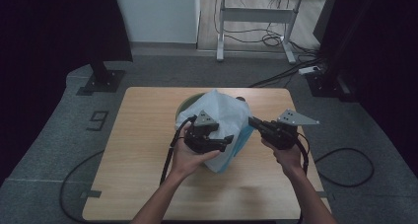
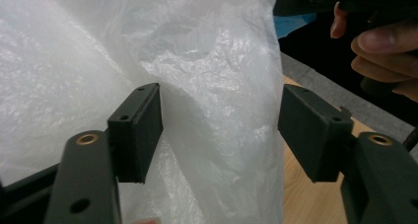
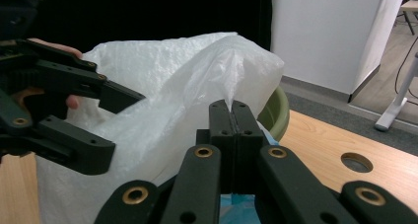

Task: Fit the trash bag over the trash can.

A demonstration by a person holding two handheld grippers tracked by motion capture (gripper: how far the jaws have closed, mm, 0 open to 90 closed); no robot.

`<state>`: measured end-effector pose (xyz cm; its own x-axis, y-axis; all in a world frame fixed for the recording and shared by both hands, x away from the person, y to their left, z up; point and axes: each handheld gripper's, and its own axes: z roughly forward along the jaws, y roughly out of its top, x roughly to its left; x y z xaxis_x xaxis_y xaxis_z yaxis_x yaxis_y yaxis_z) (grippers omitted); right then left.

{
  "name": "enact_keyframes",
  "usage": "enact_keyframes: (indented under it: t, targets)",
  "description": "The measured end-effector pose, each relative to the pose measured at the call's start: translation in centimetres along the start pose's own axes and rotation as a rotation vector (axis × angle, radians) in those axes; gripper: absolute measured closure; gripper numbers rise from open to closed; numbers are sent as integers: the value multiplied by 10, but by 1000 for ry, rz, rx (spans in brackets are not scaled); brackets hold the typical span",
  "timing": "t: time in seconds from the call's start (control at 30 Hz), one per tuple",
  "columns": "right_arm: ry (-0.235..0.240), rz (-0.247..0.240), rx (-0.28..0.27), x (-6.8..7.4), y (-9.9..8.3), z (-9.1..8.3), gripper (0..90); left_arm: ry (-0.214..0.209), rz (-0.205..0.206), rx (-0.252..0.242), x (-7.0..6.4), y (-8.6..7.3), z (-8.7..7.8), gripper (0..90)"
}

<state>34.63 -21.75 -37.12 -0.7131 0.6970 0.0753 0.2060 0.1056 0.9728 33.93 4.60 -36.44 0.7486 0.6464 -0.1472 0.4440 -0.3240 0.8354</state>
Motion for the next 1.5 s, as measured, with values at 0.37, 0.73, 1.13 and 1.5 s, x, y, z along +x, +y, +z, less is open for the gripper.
enact_keyframes:
  t: [0.37,0.73,1.13,1.5]
  targets:
    - [0,6,-9,-1,1,-3,884,-54,-7,-6,2,-3,1,640]
    - [-1,-3,-24,-3,-2,-10,800,-139,-40,-77,9,1,-6,882]
    - [-33,-13,-78,6,-15,-34,618,-160,-141,-167,35,1,-23,896]
    - [-1,-4,-48,9,-31,-20,607,-166,-154,-171,42,1,-29,896]
